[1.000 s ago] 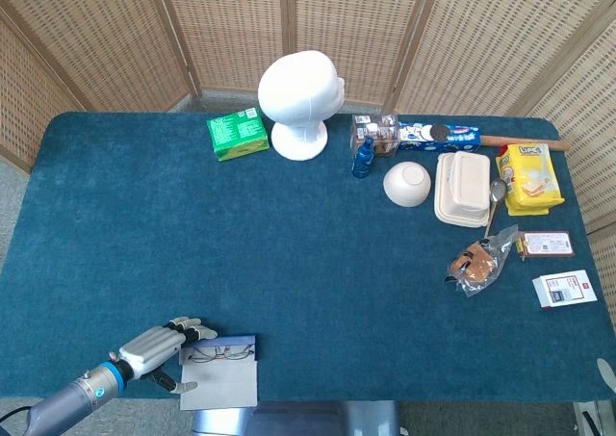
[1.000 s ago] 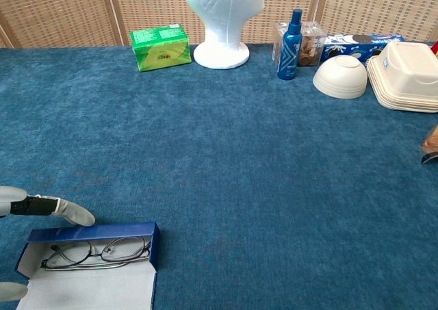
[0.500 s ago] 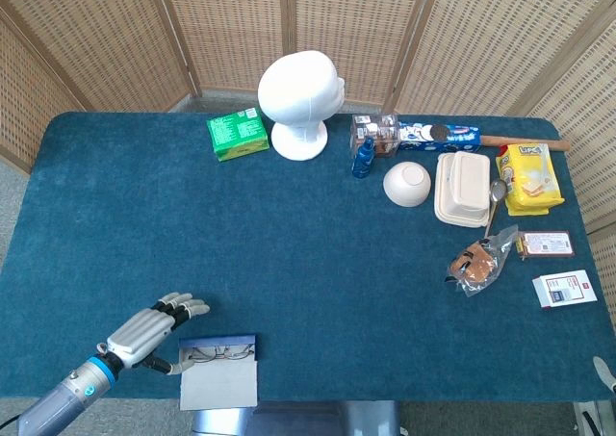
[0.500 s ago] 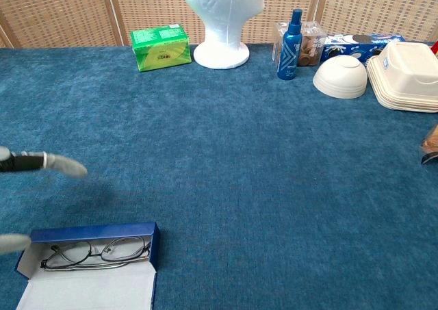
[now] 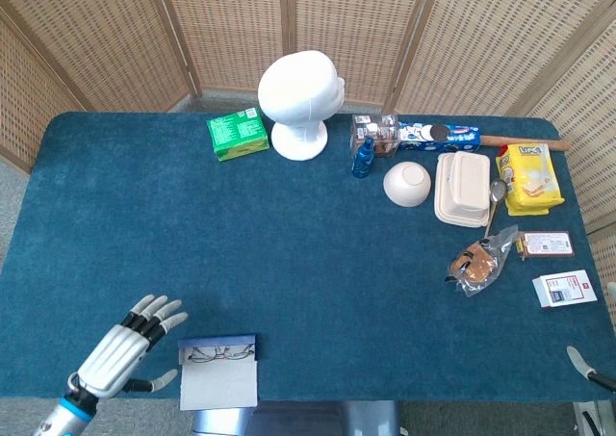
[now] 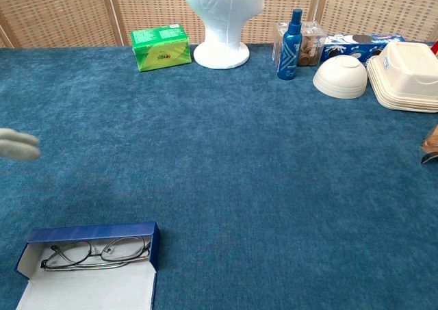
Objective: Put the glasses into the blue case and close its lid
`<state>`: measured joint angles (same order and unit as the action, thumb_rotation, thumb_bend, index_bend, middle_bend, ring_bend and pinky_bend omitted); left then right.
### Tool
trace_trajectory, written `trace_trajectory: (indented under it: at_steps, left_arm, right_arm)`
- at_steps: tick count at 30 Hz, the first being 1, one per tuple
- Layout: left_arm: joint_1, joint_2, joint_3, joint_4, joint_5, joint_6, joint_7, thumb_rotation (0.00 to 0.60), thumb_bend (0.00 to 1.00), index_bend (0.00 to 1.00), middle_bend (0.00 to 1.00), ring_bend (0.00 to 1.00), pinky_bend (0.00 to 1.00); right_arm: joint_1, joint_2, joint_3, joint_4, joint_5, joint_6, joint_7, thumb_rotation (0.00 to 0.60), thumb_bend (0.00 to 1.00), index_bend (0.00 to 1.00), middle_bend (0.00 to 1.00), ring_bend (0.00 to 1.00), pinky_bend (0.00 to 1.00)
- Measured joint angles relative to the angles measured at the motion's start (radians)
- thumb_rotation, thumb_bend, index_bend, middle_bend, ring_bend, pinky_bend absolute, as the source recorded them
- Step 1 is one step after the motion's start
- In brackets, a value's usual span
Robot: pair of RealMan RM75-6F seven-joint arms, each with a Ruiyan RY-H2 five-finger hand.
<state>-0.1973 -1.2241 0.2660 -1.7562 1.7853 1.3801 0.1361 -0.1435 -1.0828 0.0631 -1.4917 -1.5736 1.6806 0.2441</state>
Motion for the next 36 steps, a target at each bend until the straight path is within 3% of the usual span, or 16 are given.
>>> trace_trajectory:
  at_steps: [4, 6, 14, 27, 36]
  left_arm:
    - [0.063, -0.030, 0.039, 0.059, 0.042, 0.047, 0.037, 0.575, 0.31, 0.18, 0.08, 0.00, 0.00]
    - [0.087, -0.042, 0.049, 0.082, 0.049, 0.058, 0.057, 0.599, 0.30, 0.21, 0.08, 0.00, 0.00]
    - [0.186, -0.096, 0.069, 0.185, 0.094, 0.152, 0.133, 0.600, 0.30, 0.22, 0.07, 0.00, 0.00]
    - [0.267, -0.203, 0.052, 0.383, 0.162, 0.236, 0.226, 0.600, 0.23, 0.19, 0.05, 0.00, 0.00]
    - [0.310, -0.321, 0.041, 0.638, 0.218, 0.310, 0.226, 0.600, 0.23, 0.16, 0.04, 0.00, 0.00]
  right_arm:
    - [0.029, -0.005, -0.004, 0.000, -0.023, -0.025, -0.010, 0.524, 0.22, 0.00, 0.13, 0.00, 0.16]
    - [0.040, -0.007, -0.005, 0.001, -0.033, -0.032, -0.011, 0.524, 0.22, 0.00, 0.13, 0.00, 0.16]
    - [0.070, -0.015, -0.011, 0.006, -0.067, -0.045, -0.005, 0.527, 0.22, 0.00, 0.13, 0.00, 0.16]
    - [0.075, -0.018, -0.025, 0.040, -0.080, -0.025, 0.039, 0.525, 0.22, 0.00, 0.13, 0.00, 0.16]
    - [0.078, -0.019, -0.037, 0.073, -0.095, -0.009, 0.075, 0.525, 0.22, 0.00, 0.13, 0.00, 0.16]
